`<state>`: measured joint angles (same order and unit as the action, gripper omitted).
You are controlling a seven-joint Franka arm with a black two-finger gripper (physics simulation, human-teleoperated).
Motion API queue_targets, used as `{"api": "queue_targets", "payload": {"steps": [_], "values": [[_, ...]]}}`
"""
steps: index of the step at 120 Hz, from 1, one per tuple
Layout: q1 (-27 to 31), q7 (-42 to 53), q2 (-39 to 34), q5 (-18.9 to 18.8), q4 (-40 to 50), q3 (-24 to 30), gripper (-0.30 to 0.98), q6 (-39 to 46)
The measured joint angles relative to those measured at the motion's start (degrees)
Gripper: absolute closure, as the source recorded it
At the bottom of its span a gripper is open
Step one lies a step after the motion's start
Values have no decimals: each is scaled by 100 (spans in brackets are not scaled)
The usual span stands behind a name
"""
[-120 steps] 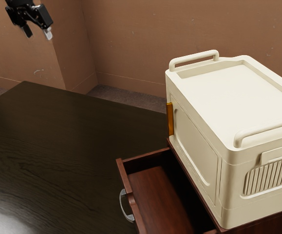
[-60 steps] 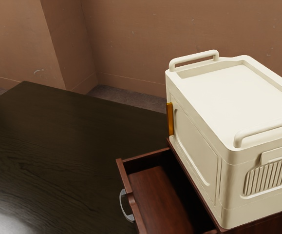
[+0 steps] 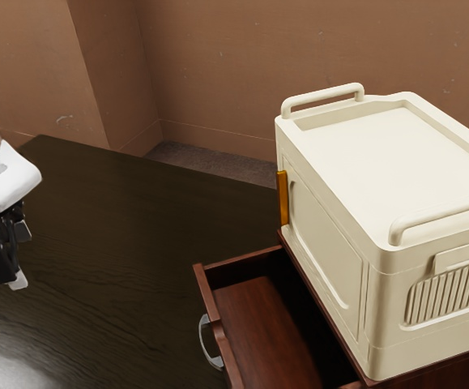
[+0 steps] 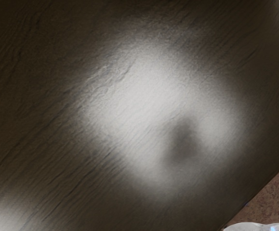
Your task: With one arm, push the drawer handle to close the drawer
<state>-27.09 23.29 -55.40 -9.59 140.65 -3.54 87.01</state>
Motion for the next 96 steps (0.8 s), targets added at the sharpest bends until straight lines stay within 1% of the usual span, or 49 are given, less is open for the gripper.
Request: {"api": "queue_targets", "payload": {"steps": [16,30,42,60,69,81,96], "values": [[-137,122,18,133,544,-6,7,435],[-268,208,83,269,899,3,18,857],[-358,264,217,380,1055,24,30,1192],[-506,300,540,541,1145,68,54,1609],[-593,275,636,577,1150,90,63,1744],[-660,229,865,657,1157,105,70,1901],[-836,96,1215,715,1160,106,74,2112]]}}
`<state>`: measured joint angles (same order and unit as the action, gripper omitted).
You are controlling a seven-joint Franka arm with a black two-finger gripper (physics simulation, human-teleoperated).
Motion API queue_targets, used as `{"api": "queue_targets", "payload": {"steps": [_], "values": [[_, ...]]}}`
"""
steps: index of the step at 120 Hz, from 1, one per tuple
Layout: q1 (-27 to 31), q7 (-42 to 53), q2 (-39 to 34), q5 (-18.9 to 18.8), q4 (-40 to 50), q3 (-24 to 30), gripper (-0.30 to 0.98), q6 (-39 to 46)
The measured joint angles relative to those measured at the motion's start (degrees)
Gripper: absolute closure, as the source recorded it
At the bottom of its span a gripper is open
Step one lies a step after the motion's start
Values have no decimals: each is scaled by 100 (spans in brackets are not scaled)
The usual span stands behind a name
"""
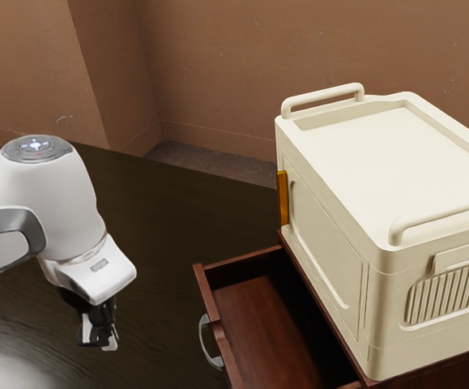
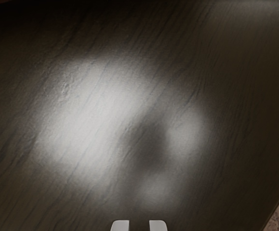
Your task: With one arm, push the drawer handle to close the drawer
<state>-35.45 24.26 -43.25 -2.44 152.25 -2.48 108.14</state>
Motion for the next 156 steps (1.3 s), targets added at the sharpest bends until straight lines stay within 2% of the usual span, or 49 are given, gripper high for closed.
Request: {"api": "queue_targets", "payload": {"steps": [21,72,98,156], "values": [[-292,-295,496,25,0,2,77,380],[-339,-1398,1602,34,-231,1,78,1271],[-340,-1907,2140,29,-659,72,79,1438],[-323,-2486,2858,-15,-1237,197,79,1578]]}}
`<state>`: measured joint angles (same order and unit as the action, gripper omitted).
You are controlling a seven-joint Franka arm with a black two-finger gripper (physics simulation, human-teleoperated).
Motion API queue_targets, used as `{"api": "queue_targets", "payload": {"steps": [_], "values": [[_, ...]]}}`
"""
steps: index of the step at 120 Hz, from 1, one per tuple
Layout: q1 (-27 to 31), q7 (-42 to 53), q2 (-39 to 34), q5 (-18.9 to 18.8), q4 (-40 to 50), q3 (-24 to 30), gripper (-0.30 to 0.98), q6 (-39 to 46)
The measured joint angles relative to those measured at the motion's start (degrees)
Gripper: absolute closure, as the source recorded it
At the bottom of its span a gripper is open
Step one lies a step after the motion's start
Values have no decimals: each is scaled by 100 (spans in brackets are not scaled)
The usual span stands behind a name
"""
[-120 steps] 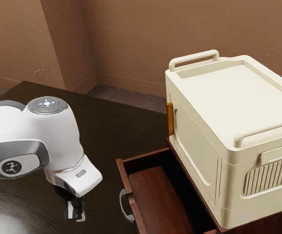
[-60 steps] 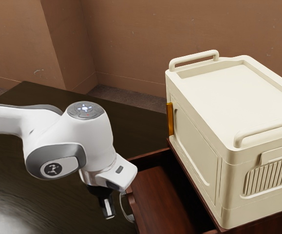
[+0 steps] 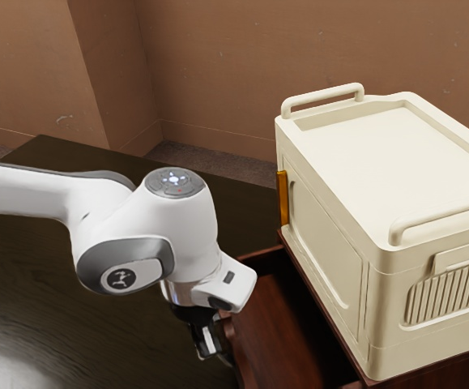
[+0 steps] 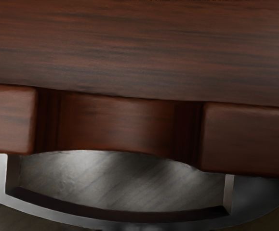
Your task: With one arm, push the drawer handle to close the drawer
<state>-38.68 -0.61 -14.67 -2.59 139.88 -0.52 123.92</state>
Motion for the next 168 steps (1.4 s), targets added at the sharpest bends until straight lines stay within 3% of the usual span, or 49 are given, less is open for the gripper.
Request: {"api": "queue_targets", "payload": {"steps": [145,168], "values": [[34,-195,1637,-45,-1890,255,79,116],[327,1296,1825,-181,-2103,358,78,220]]}}
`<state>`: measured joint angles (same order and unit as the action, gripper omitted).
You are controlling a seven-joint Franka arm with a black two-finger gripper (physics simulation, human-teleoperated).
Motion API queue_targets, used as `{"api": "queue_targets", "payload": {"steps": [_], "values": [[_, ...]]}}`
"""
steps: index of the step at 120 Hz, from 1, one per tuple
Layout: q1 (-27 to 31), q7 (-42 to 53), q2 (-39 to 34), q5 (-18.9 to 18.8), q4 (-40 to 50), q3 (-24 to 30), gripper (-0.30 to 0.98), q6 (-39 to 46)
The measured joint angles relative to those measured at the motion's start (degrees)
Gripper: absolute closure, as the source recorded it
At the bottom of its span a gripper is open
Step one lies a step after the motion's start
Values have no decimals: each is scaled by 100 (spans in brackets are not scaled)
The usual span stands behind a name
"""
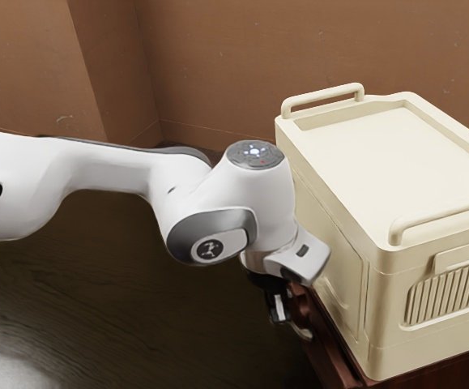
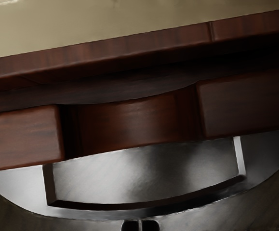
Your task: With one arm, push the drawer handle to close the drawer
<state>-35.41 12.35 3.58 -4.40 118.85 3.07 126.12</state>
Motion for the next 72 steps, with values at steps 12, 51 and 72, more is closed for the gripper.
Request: {"api": "queue_targets", "payload": {"steps": [12,51,72], "values": [[54,675,105,35,-102,-19,78,74],[70,1276,221,-27,-176,-67,79,269],[134,1504,267,-122,-236,-22,79,305]]}}
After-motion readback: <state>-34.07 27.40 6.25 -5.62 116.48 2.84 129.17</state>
